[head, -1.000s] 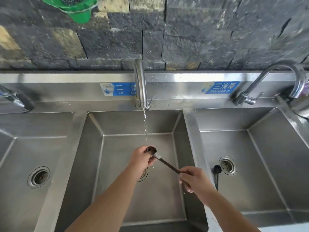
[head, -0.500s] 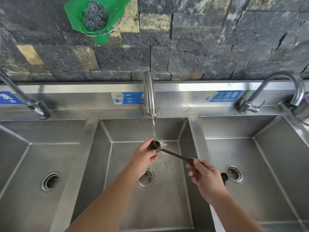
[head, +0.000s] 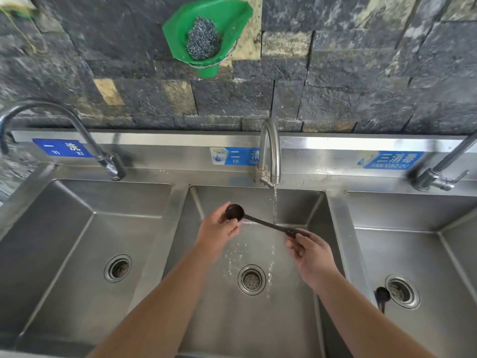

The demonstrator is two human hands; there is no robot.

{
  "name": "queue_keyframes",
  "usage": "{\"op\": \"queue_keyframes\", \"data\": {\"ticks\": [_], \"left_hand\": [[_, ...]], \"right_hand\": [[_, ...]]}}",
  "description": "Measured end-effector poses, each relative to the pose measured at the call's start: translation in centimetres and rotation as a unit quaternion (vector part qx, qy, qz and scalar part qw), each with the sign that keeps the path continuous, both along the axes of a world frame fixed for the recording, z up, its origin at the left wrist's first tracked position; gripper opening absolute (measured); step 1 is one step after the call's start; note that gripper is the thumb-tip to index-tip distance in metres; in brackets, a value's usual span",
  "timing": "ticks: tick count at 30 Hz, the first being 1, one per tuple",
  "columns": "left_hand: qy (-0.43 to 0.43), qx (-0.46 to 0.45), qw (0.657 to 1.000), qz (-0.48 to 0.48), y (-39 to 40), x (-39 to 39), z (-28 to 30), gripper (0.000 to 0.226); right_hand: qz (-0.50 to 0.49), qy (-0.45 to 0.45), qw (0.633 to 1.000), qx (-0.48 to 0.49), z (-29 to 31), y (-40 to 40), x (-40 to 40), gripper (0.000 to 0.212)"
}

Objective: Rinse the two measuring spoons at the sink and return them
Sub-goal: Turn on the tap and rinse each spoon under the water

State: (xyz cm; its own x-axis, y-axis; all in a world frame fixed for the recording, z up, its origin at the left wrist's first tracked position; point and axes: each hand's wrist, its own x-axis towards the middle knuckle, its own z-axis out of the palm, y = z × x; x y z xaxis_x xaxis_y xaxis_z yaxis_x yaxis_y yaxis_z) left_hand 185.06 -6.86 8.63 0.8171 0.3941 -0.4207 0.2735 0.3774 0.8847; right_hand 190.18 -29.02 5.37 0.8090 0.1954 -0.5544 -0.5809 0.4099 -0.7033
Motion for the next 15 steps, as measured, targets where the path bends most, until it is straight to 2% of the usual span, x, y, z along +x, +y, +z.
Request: {"op": "queue_keyframes", "data": {"ticks": [3,9,15], "left_hand": [[-0.008,0.016,1.0,0.018,1.5,-0.4,-0.2,0.049],[-0.043,-0.017,0.997,0.061,4.6,-2.1,-0.4,0.043],[-0.055,-0.022,0.996,0.064,4.4,-1.9,-1.1,0.04]], "right_hand": [[0.02,0.001,1.0,0.006,-0.1,1.8,0.7,0.017],[0.082,0.004,0.997,0.012,0.3,5.7,1.2,0.014],[0.096,-0.001,0.995,0.038,0.7,5.0,1.2,0.014]]}}
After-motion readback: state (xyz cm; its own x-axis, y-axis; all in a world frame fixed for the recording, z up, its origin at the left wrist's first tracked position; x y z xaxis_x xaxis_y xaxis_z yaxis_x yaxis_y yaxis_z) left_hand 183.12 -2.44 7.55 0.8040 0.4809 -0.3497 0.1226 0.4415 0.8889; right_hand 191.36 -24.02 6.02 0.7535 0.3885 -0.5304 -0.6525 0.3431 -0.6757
